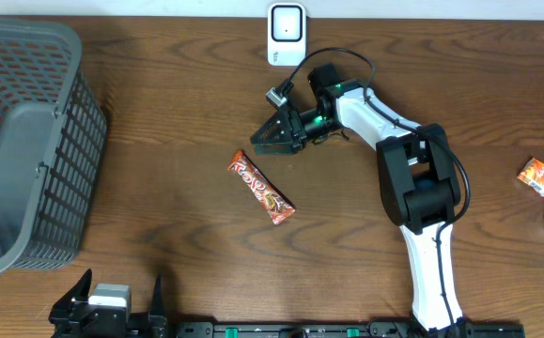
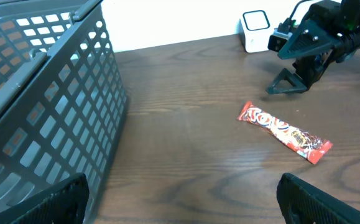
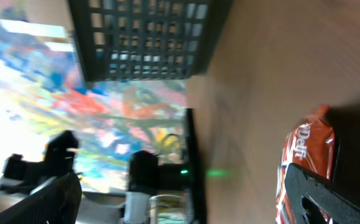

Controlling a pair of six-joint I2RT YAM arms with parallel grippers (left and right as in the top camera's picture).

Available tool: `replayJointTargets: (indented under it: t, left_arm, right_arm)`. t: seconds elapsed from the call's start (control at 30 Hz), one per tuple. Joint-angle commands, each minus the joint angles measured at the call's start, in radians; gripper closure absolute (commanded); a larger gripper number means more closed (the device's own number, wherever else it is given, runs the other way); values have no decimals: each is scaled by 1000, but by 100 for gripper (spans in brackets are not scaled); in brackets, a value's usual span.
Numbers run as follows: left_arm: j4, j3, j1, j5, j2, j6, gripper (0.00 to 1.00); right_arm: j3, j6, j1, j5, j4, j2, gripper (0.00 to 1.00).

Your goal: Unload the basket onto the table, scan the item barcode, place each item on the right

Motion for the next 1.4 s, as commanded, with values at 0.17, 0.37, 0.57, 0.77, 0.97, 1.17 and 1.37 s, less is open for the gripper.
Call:
replayJointTargets:
  t: [0.17, 0.37, 0.57, 0.77, 0.97, 1.17, 1.37]
  left_arm:
    - [1, 5, -2, -9, -3, 2, 4]
    - [1, 5, -2, -9, -3, 2, 4]
    - [1, 5, -2, -9, -3, 2, 4]
    - [1, 5, -2, -9, -3, 2, 4]
    - [1, 5, -2, -9, -3, 2, 3]
    - [1, 5, -2, -9, -3, 2, 4]
    - [1, 5, -2, -9, -3, 2, 3]
  right_arm:
    - [-2, 26, -29, 357, -15, -23, 3]
    - [-2, 27, -3, 523, -106, -74, 17]
    - [-2, 64, 113, 958, -122, -133, 11]
    - [9, 95, 254, 1146, -75, -133, 7]
    - [9, 120, 344, 1361, 6, -133, 11]
    - [9, 118, 387, 1647, 75, -133, 18]
    - [12, 35, 440, 1774, 88, -133, 19]
